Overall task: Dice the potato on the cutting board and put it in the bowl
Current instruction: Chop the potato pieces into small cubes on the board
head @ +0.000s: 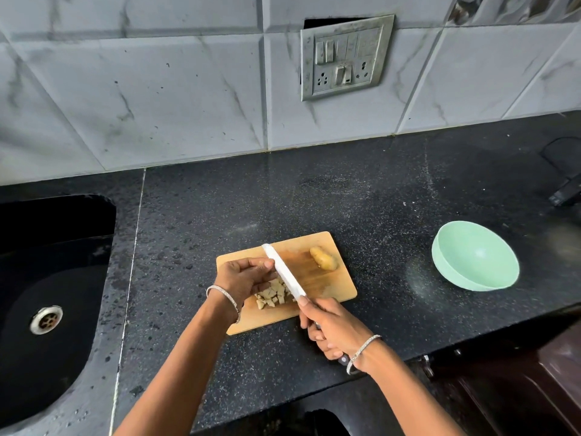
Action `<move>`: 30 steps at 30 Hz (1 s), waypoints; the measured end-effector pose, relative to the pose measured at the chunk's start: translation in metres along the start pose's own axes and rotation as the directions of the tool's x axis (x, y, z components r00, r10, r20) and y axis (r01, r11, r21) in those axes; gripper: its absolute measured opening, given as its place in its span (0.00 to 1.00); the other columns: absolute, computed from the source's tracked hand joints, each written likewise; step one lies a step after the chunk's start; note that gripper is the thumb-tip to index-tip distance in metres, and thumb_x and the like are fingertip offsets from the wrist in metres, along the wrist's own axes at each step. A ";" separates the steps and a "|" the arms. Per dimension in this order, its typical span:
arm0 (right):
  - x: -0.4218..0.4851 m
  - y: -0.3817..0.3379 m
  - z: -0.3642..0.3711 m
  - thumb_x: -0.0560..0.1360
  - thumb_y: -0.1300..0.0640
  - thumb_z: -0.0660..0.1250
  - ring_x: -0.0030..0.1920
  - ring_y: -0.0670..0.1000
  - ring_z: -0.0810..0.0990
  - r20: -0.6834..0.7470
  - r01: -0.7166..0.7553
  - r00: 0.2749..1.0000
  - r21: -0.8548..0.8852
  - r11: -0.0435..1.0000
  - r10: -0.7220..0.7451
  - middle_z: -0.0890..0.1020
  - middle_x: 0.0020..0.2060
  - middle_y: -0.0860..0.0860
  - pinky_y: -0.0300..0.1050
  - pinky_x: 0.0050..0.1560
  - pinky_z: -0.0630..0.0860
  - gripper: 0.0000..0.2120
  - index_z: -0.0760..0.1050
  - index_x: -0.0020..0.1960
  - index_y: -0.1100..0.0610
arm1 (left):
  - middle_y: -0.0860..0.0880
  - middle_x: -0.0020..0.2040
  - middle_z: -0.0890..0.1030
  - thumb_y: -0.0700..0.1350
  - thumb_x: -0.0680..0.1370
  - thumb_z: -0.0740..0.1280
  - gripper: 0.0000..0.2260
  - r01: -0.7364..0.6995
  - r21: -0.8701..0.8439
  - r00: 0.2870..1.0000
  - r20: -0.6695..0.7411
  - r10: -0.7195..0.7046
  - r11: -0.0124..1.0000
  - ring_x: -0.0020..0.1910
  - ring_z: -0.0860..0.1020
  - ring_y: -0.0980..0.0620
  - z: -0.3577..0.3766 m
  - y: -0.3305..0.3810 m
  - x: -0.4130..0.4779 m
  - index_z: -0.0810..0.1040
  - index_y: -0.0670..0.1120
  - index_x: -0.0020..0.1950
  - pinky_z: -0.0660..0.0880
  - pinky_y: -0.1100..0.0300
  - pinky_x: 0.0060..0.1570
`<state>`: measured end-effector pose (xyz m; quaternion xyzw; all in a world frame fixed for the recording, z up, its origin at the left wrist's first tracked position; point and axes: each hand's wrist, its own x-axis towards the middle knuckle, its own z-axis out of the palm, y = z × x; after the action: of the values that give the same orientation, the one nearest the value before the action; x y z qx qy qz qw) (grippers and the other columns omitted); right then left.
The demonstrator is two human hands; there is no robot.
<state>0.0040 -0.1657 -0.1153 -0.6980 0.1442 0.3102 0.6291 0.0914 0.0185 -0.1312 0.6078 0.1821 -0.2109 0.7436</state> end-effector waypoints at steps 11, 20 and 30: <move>0.006 0.020 -0.002 0.82 0.41 0.49 0.50 0.61 0.80 -0.388 -0.163 0.888 -0.767 0.621 -0.246 0.81 0.48 0.57 0.51 0.43 0.72 0.20 0.72 0.49 0.54 | 0.54 0.43 0.86 0.53 0.73 0.72 0.07 -0.266 0.837 0.887 0.019 0.461 0.478 0.41 0.80 0.57 -0.004 0.006 -0.004 0.86 0.54 0.48 0.75 0.59 0.42; 0.017 0.024 0.047 0.82 0.43 0.50 0.52 0.61 0.80 -0.283 -0.053 0.925 -0.759 0.649 -0.255 0.81 0.51 0.57 0.51 0.46 0.74 0.19 0.72 0.55 0.56 | 0.53 0.32 0.81 0.50 0.74 0.72 0.02 -0.247 0.816 0.867 -0.054 0.495 0.522 0.32 0.77 0.55 -0.013 0.006 -0.002 0.83 0.58 0.42 0.71 0.60 0.33; 0.007 0.010 0.018 0.82 0.41 0.48 0.47 0.61 0.80 -0.269 0.001 0.882 -0.819 0.574 -0.386 0.80 0.45 0.55 0.51 0.42 0.75 0.18 0.68 0.48 0.53 | 0.51 0.43 0.78 0.39 0.70 0.71 0.13 -0.231 0.843 0.839 -0.079 0.538 0.485 0.37 0.78 0.52 -0.010 0.005 0.002 0.84 0.57 0.46 0.74 0.58 0.40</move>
<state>-0.0016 -0.1487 -0.1277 -0.9653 0.0420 0.1107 0.2328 0.0957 0.0293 -0.1302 0.9278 0.0456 0.0110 0.3700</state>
